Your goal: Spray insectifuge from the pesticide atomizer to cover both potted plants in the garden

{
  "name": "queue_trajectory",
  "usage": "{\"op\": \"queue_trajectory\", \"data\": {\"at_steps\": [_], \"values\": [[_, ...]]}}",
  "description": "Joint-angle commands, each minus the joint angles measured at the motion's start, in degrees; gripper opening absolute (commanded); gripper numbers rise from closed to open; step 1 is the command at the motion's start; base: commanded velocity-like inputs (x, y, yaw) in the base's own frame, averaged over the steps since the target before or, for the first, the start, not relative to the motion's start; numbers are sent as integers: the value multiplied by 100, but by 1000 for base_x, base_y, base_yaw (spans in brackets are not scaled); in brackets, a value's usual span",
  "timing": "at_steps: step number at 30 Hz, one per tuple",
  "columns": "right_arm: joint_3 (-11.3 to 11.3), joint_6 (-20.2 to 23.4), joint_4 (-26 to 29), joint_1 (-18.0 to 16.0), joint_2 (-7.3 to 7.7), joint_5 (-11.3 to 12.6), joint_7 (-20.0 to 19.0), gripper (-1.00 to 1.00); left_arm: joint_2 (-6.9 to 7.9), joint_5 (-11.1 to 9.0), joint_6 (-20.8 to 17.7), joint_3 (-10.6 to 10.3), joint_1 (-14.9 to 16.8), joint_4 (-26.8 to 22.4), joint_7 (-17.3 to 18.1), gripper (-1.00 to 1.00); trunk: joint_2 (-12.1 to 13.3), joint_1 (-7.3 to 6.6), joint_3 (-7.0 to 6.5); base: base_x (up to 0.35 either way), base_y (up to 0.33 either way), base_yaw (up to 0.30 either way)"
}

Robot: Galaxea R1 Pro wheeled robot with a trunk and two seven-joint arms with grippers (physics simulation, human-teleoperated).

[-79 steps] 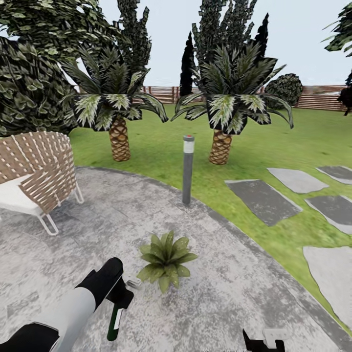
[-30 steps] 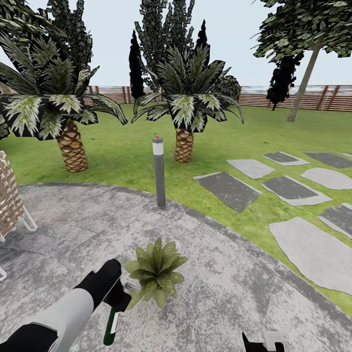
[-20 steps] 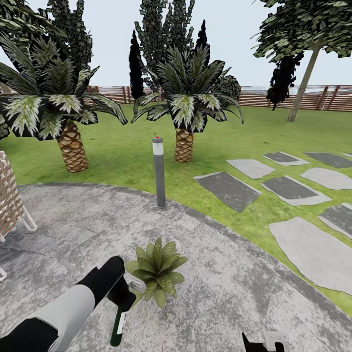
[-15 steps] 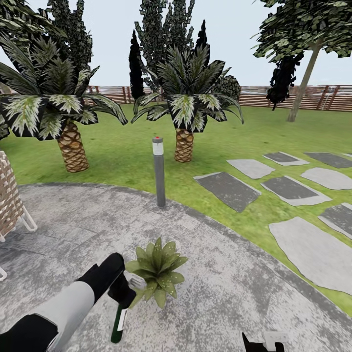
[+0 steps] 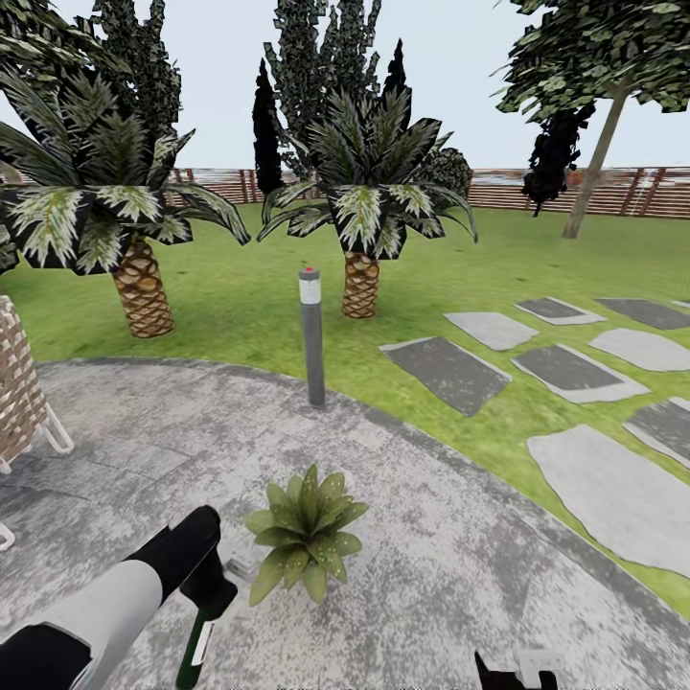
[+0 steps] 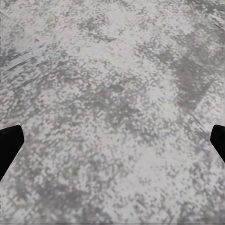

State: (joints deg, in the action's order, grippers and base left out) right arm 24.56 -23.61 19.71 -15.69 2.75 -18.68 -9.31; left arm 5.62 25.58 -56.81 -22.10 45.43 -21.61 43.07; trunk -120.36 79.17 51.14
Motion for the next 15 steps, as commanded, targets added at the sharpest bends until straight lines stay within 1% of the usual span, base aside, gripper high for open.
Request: {"op": "queue_trajectory", "data": {"at_steps": [1, 4, 11, 15], "values": [[49, -21, -2, -6, -3, -23, -44, 100, -1, 59, -6, -15, 1, -8, 58, -100, -2, -2, 5, -148, 135, -53], [49, -21, -6, -5, -3, -22, -44, 100, -6, 67, -5, -20, 1, -2, 53, -100, -2, -2, 5, -224, 192, -186], [49, -21, -11, -5, -3, -22, -44, 100, -13, 68, -21, -24, 16, -12, 61, -100, -2, -2, 5, -264, 230, -278], [49, -21, -11, -5, -3, -22, -44, 100, -12, 74, -41, -30, 58, -4, 61, -100, -2, -2, 5, -169, 289, -212]]}}
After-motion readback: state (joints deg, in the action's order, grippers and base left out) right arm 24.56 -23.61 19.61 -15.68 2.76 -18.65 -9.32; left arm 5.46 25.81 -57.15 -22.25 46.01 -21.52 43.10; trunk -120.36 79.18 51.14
